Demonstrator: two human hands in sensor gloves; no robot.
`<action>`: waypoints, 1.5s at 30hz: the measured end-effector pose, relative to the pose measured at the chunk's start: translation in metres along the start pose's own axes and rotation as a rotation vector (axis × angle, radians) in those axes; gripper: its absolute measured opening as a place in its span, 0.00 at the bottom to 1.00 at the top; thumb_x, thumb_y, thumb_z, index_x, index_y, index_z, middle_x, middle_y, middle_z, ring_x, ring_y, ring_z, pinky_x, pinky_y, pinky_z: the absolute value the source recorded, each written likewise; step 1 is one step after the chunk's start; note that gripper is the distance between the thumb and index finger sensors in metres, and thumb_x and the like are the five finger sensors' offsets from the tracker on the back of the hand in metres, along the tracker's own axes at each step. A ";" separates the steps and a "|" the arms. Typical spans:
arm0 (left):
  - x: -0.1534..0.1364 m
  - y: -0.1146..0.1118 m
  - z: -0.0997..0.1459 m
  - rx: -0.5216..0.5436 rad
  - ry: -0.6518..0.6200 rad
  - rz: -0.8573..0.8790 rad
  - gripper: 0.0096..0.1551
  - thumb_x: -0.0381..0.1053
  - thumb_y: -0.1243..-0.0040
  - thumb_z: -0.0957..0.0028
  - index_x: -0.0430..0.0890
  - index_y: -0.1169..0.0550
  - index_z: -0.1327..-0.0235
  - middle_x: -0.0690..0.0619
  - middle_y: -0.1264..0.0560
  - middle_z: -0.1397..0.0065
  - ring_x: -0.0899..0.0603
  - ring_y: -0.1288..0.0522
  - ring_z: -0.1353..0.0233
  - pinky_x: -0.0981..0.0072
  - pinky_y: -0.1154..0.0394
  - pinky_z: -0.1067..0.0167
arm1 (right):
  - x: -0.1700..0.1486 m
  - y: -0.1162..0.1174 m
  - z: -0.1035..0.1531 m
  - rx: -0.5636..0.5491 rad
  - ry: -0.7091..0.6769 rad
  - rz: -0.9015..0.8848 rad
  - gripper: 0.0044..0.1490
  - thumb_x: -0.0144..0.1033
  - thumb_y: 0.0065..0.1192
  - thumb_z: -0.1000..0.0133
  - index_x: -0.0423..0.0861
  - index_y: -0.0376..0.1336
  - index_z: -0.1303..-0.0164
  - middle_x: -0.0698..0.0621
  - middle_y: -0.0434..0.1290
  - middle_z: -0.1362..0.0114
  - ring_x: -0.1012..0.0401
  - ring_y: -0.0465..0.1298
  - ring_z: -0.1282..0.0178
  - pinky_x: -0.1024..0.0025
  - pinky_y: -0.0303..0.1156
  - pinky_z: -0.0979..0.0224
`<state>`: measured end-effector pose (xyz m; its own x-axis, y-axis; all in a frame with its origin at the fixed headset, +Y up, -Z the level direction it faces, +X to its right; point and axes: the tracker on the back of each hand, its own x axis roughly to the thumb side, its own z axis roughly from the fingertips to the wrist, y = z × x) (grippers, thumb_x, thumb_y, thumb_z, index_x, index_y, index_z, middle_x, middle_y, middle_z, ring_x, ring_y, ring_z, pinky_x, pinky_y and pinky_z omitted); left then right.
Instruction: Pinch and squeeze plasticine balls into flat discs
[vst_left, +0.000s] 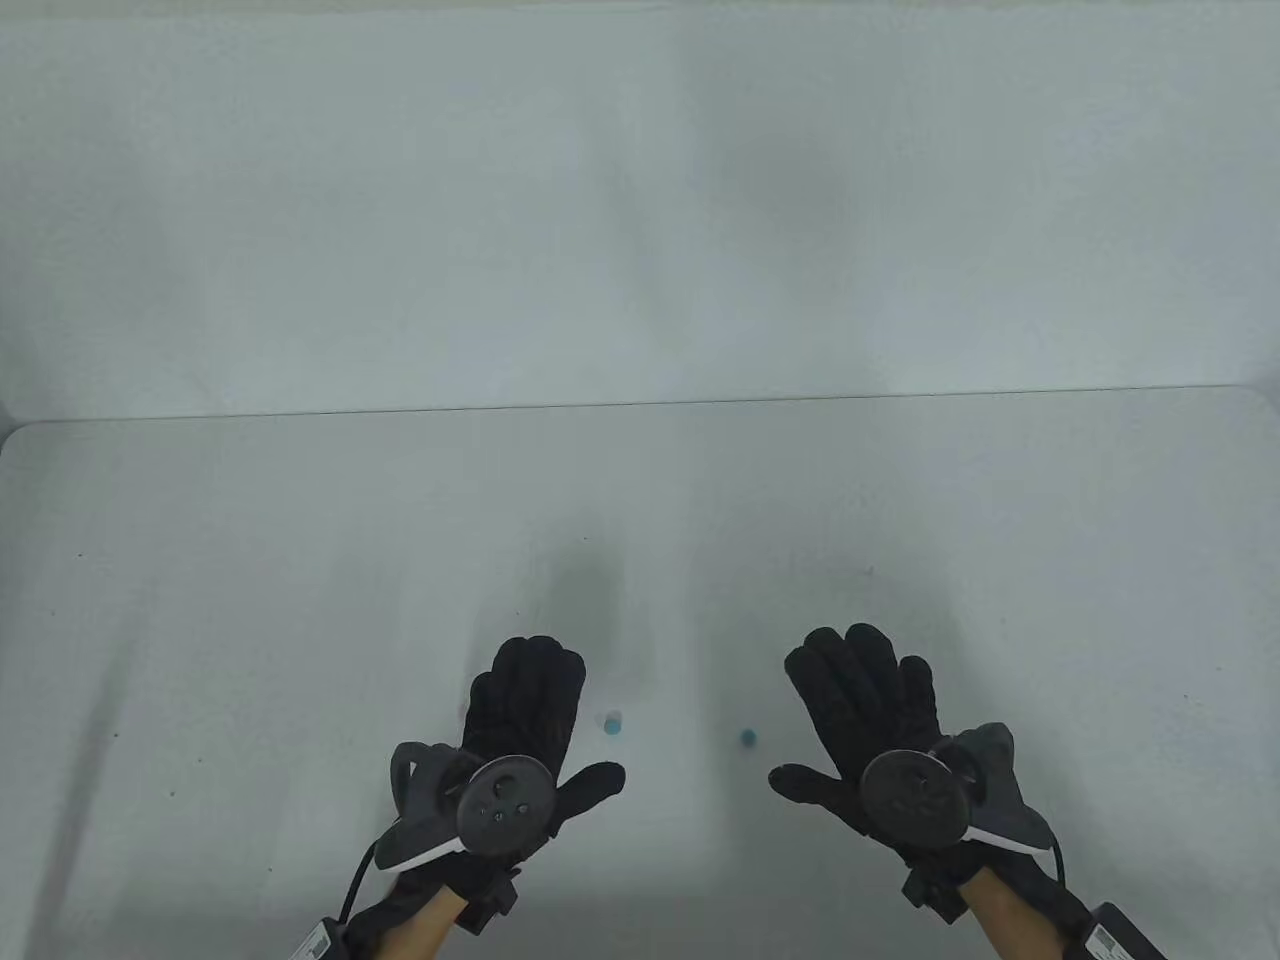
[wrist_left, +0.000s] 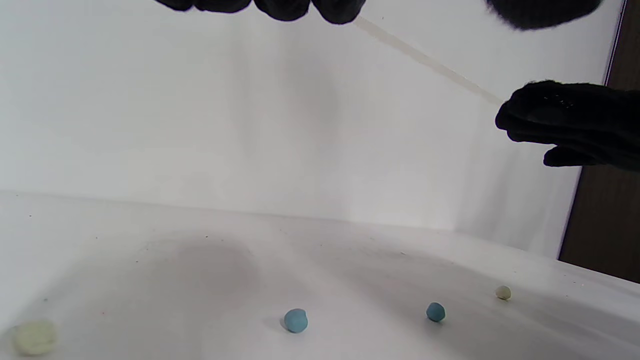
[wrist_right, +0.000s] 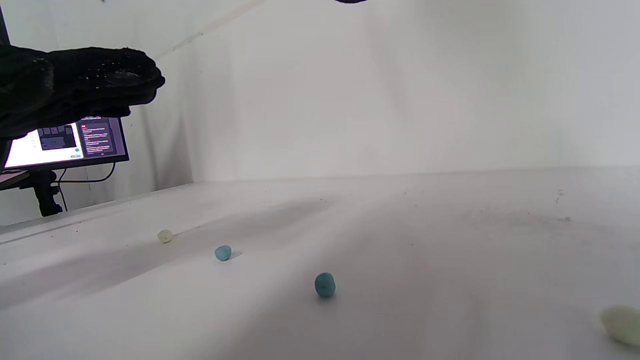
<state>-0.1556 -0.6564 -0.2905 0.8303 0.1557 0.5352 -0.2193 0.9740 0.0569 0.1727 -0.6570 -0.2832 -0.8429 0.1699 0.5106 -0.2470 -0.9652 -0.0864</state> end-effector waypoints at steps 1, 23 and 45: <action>0.000 0.000 0.000 -0.003 0.002 0.004 0.58 0.71 0.57 0.45 0.33 0.52 0.15 0.28 0.56 0.15 0.20 0.55 0.18 0.31 0.50 0.26 | 0.000 0.000 0.000 0.003 0.001 -0.003 0.59 0.74 0.36 0.43 0.44 0.38 0.11 0.40 0.41 0.08 0.33 0.43 0.12 0.23 0.46 0.24; 0.001 -0.003 -0.001 -0.015 0.008 0.005 0.57 0.70 0.57 0.45 0.34 0.51 0.15 0.29 0.54 0.15 0.21 0.54 0.18 0.31 0.49 0.26 | -0.005 0.000 0.000 -0.007 0.022 -0.013 0.58 0.73 0.37 0.42 0.44 0.40 0.11 0.39 0.43 0.08 0.33 0.46 0.12 0.23 0.48 0.24; -0.095 -0.020 -0.045 -0.248 0.330 -0.183 0.42 0.62 0.43 0.45 0.43 0.34 0.21 0.42 0.33 0.20 0.32 0.30 0.24 0.42 0.31 0.31 | -0.007 -0.003 0.003 -0.032 0.027 -0.013 0.57 0.71 0.38 0.41 0.44 0.41 0.12 0.39 0.44 0.08 0.33 0.47 0.12 0.24 0.50 0.24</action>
<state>-0.2071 -0.6832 -0.3806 0.9718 -0.0181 0.2350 0.0426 0.9941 -0.0996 0.1805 -0.6561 -0.2845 -0.8519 0.1880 0.4888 -0.2728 -0.9560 -0.1078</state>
